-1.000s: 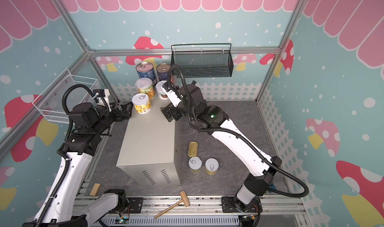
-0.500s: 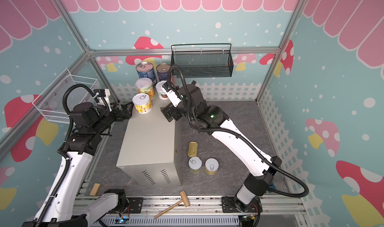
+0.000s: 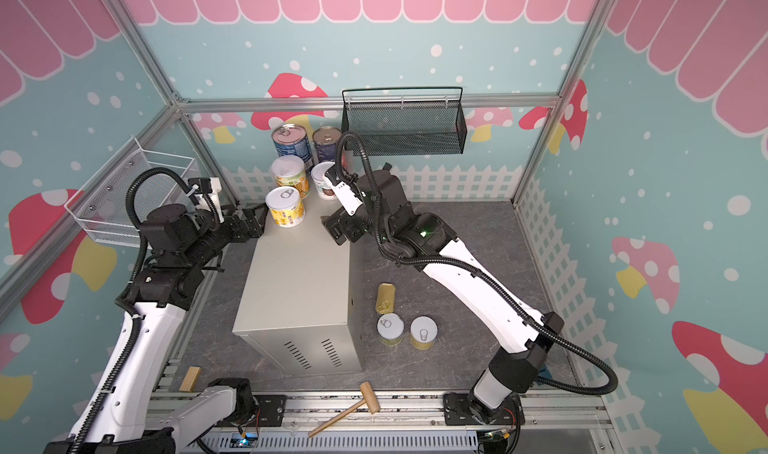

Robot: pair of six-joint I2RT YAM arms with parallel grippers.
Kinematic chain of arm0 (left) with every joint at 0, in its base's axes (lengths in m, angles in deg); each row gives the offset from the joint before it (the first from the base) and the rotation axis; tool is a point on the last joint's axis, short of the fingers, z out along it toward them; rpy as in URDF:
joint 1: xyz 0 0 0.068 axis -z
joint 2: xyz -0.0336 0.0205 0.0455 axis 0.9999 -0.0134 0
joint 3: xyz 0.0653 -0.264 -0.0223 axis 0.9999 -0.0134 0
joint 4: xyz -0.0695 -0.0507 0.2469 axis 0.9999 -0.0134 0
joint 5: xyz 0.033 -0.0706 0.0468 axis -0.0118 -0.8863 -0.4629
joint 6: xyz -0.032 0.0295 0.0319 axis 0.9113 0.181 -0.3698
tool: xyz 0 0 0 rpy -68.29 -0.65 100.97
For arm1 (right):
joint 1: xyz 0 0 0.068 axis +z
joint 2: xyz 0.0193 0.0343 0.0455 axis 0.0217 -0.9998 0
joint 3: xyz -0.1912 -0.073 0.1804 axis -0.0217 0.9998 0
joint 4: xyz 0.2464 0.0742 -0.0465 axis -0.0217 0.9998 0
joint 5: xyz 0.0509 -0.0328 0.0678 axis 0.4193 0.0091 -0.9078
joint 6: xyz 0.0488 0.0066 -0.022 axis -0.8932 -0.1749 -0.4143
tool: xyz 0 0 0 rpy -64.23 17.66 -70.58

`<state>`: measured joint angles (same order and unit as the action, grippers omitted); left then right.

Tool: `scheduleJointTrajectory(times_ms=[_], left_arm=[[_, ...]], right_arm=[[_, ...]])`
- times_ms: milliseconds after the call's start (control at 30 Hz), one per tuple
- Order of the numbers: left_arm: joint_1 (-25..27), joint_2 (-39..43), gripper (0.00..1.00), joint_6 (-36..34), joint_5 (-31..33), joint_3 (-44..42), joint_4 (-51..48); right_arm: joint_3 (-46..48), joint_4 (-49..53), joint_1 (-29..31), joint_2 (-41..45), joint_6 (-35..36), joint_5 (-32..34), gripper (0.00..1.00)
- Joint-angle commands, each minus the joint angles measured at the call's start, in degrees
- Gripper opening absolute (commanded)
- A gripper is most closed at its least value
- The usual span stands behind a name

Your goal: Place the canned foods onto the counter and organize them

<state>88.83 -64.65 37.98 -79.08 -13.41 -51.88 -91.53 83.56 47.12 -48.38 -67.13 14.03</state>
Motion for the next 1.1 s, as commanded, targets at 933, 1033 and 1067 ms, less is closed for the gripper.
scheduleJointTrajectory(times_ms=[933, 1033, 1067], left_arm=[[-0.5, -0.5, 0.99, 0.8, -2.0, 0.2, 0.9], [-0.5, -0.6, 0.99, 0.9, -2.5, 0.2, 1.0], [-0.4, -0.6, 0.99, 0.8, -2.6, 0.2, 1.0]], right_arm=[[2.5, -1.4, -0.2, 2.9, -0.4, 0.8, 0.99], [2.6, -1.4, -0.2, 3.0, -0.4, 1.1, 0.99], [2.7, -1.5, -0.2, 3.1, -0.4, 1.1, 0.99]])
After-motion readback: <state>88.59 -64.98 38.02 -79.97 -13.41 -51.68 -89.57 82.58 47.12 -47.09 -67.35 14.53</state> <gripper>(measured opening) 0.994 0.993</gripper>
